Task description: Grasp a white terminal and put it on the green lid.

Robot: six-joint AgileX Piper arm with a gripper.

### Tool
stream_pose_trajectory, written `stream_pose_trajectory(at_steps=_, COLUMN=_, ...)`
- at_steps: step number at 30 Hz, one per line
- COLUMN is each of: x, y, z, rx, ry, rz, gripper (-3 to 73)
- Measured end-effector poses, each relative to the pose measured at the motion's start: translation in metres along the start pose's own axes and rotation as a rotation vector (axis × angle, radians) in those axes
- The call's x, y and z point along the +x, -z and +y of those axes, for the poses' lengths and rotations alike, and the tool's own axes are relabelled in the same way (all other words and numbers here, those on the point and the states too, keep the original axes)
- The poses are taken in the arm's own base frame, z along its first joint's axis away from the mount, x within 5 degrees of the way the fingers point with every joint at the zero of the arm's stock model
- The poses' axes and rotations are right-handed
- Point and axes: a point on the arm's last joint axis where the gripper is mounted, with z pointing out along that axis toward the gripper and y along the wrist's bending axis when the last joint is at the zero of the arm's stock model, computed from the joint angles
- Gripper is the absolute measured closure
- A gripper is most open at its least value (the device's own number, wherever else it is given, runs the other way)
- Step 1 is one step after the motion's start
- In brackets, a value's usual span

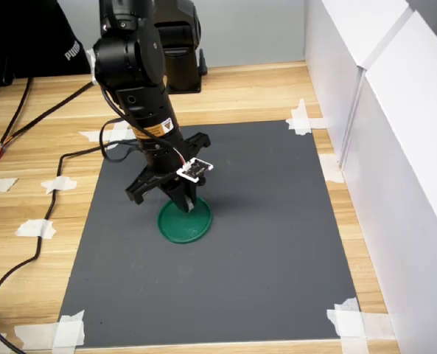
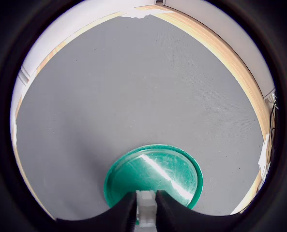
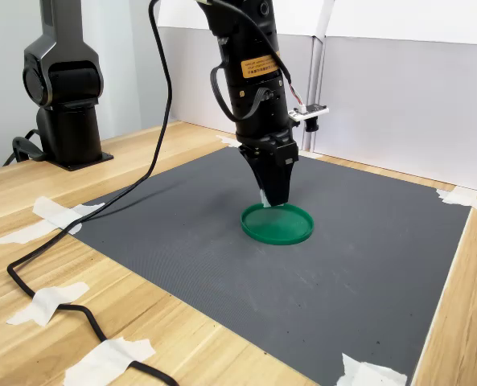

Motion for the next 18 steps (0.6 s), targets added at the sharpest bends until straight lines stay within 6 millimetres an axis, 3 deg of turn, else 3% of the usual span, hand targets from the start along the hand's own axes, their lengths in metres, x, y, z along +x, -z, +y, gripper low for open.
stream_pose_trajectory(at_steps=4, x=-0.001, y=0.000, z=-0.001, rx=0.014, ry=0.000, rz=-0.008, gripper=34.2)
stream_pose_trajectory(at_steps=8, x=-0.001, y=0.000, z=-0.002, rx=0.025, ry=0.000, rz=-0.015, gripper=23.7)
stream_pose_trajectory(at_steps=12, x=-0.004, y=0.012, z=-0.003, rx=0.049, ry=-0.012, rz=-0.037, gripper=21.2)
stream_pose_trajectory(at_steps=18, x=-0.010, y=0.064, z=0.001, rx=0.139, ry=-0.118, rz=-0.134, gripper=21.7)
